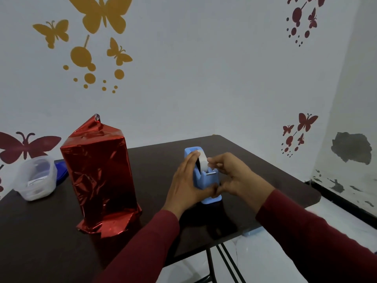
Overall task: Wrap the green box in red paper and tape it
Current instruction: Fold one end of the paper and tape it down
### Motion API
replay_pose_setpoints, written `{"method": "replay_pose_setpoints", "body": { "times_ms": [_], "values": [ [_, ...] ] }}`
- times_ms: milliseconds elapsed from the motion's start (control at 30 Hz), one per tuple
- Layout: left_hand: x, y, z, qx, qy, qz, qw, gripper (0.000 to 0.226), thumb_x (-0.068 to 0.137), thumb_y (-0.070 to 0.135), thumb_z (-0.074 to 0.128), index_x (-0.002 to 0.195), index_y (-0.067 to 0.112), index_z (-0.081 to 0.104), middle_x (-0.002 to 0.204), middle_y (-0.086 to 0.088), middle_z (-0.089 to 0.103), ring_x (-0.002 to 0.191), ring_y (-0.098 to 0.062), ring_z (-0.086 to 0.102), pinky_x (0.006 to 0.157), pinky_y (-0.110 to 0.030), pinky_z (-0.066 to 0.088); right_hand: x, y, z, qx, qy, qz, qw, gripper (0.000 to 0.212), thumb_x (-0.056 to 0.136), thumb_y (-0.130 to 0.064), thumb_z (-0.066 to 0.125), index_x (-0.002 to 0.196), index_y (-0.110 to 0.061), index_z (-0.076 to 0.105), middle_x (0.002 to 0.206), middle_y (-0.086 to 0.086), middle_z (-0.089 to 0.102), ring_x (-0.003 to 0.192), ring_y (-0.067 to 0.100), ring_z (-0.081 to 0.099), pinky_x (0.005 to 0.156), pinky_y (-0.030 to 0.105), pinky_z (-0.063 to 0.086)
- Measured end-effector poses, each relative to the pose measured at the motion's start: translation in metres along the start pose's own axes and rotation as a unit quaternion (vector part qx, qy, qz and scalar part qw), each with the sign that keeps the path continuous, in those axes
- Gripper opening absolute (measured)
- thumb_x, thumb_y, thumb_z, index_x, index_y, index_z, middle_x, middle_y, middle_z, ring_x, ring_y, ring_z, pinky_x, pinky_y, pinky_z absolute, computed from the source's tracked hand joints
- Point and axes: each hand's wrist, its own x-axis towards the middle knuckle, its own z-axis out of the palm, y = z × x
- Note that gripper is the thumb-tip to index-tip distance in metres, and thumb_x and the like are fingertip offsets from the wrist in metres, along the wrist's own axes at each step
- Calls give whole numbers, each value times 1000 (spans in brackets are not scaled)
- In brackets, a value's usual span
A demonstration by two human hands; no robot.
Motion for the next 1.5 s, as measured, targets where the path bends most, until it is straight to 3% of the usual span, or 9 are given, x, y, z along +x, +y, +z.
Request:
{"method": "replay_pose_setpoints", "body": {
  "times_ms": [133,400,567,700,867,1033,1133,1267,1500],
  "values": [
    [0,-5,-1,0,-8,20,1000,108,70,61,80,159,30,28,164,19,25,139,11,24,114,-20,30,-9,27,-4,34,32,-53,997,23,81,-5,70,101,6,70,100,19,72,78,37,69,61,46,50],
    [-2,-11,-1,-9,-21,64,998,84,79,46,54,158,24,36,167,12,23,150,-6,24,119,-35,28,-12,56,-15,-15,18,-119,993,11,91,-10,75,102,-10,78,97,11,79,92,30,76,80,51,65],
    [-1,-11,0,-34,-9,53,998,73,86,44,46,156,24,41,165,12,28,151,-5,26,122,-34,26,3,61,-22,-100,22,-177,979,14,92,-16,76,90,-3,78,115,3,77,93,24,76,78,47,66],
    [-1,-12,-1,-50,-5,40,998,74,80,38,45,153,27,45,162,18,31,148,2,28,116,-17,24,-2,77,-30,-243,33,-255,935,22,87,-8,80,66,-2,76,125,-26,60,96,-2,64,72,13,56],
    [-3,-11,-1,-66,33,47,996,64,86,43,52,147,23,54,157,16,41,144,4,35,111,-8,26,-8,80,-40,51,-7,-230,972,14,95,-19,70,94,-11,82,122,1,75,111,21,71,80,38,64],
    [-11,25,-12,56,149,151,976,39,91,40,59,123,19,68,125,13,63,113,-9,49,97,-28,43,-11,79,-37,56,25,-268,961,50,104,-42,53,91,-2,79,112,-6,78,111,14,70,86,40,52],
    [-3,56,-27,146,26,188,971,33,92,39,65,123,29,70,118,17,67,112,-4,45,97,-31,42,-10,79,-41,63,12,-272,960,58,105,-46,48,81,-4,81,120,-10,76,114,13,69,87,41,50],
    [17,69,-39,201,-129,122,963,29,96,38,66,124,44,69,111,18,64,114,-9,42,91,-27,37,-14,79,-41,61,0,-283,957,59,106,-47,46,81,-5,80,120,-9,76,115,16,70,88,40,50],
    [17,74,-40,176,-176,117,962,22,92,43,72,113,52,73,94,10,58,91,-7,54,73,-27,47,-14,78,-42,55,-8,-266,962,58,107,-45,45,81,-9,82,115,-6,78,111,17,71,96,43,52]
  ]
}}
